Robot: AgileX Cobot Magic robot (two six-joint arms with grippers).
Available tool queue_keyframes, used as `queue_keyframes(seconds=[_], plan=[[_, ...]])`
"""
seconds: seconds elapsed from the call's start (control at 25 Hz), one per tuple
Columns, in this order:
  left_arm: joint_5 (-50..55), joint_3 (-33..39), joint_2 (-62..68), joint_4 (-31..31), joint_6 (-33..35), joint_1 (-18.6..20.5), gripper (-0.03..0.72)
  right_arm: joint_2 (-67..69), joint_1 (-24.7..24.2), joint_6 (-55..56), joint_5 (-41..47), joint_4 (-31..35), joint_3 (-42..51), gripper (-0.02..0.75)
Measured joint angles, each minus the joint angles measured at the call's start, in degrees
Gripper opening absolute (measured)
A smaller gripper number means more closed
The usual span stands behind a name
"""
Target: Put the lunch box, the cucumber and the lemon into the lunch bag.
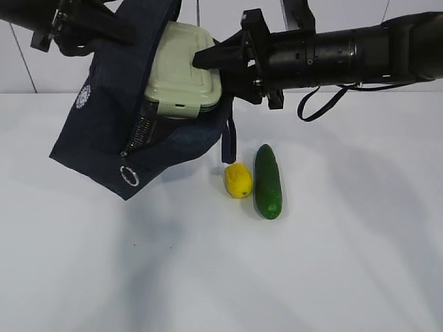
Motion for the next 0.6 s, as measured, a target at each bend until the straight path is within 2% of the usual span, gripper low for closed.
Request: queue_keyframes(seconds=[0.36,0.6], plan=[[-1.3,-0.1,5.0,-7.4,1.4,0.0,-0.008,5.9,0.4,0.0,-2.2,-0.6,-6.2,0.374],[0.0,-0.1,8.8,-13.1,3.3,0.0,-0.008,9.1,1.7,0.0,-3.2,-1.2,-7.0,0.374]])
